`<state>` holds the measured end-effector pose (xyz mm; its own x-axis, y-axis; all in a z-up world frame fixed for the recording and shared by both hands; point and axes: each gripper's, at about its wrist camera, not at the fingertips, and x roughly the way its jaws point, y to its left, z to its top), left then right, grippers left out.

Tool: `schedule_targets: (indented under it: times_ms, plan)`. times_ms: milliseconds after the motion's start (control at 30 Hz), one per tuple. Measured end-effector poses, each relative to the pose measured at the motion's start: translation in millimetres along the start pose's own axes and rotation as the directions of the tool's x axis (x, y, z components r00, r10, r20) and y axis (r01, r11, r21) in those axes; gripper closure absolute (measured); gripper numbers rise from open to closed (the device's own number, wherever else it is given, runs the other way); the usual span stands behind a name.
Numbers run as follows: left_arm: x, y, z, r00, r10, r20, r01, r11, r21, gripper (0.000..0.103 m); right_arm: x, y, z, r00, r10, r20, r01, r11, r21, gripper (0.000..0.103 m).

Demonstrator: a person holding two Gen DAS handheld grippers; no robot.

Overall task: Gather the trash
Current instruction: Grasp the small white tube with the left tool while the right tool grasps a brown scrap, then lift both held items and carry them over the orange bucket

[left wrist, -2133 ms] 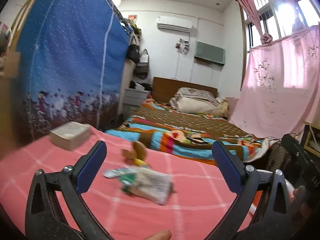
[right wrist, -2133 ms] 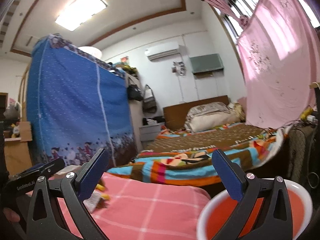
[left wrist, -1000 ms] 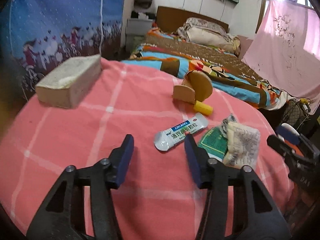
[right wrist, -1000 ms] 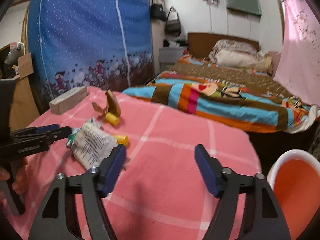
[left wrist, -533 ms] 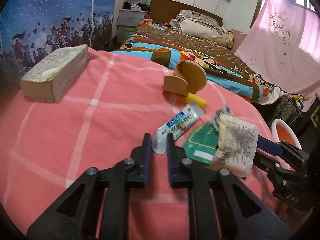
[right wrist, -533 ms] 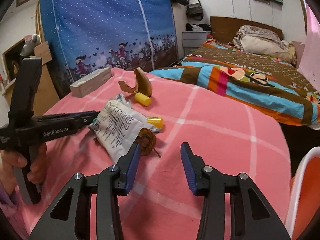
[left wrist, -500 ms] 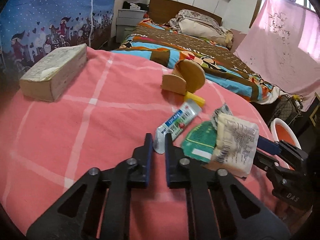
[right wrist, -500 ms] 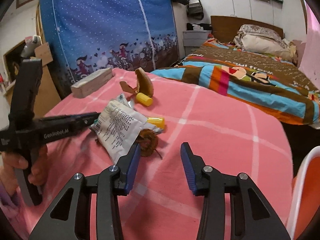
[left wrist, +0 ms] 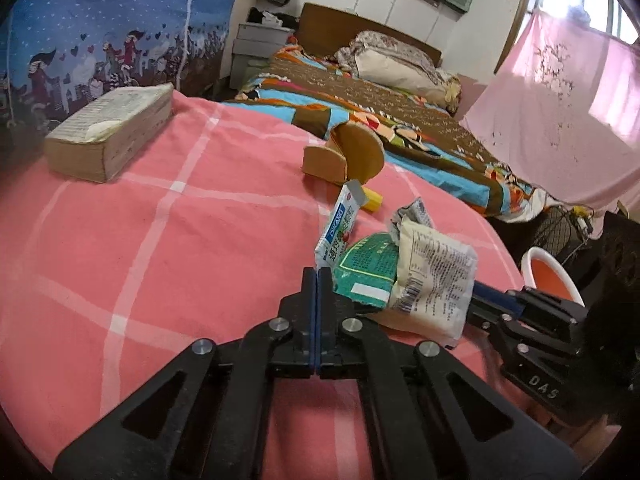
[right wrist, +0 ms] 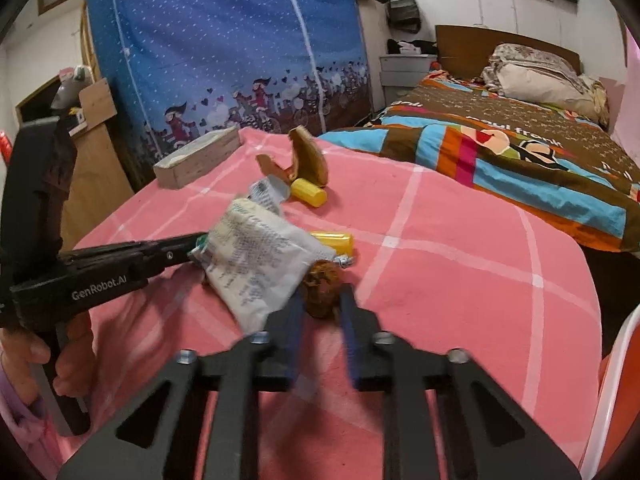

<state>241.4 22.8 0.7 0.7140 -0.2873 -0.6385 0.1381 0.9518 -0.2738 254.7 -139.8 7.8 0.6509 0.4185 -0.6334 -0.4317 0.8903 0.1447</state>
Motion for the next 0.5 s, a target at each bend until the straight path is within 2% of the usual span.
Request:
schedule_targets:
  times_ms: [300, 500]
  plan:
    - [-30, 3, -8, 0.99, 0.009, 0.143, -0.003, 0.999, -0.046, 0.1, -17, 6, -6, 0.997, -0.028, 0.072, 0.03, 0.999, -0.03, 0.098]
    - [-44, -4, -11, 0.976, 0.004, 0.218, 0.001, 1.0, -0.023, 0.1, -32, -1, -11, 0.991, -0.065, 0.118, 0.068, 0.997, -0.024, 0.098]
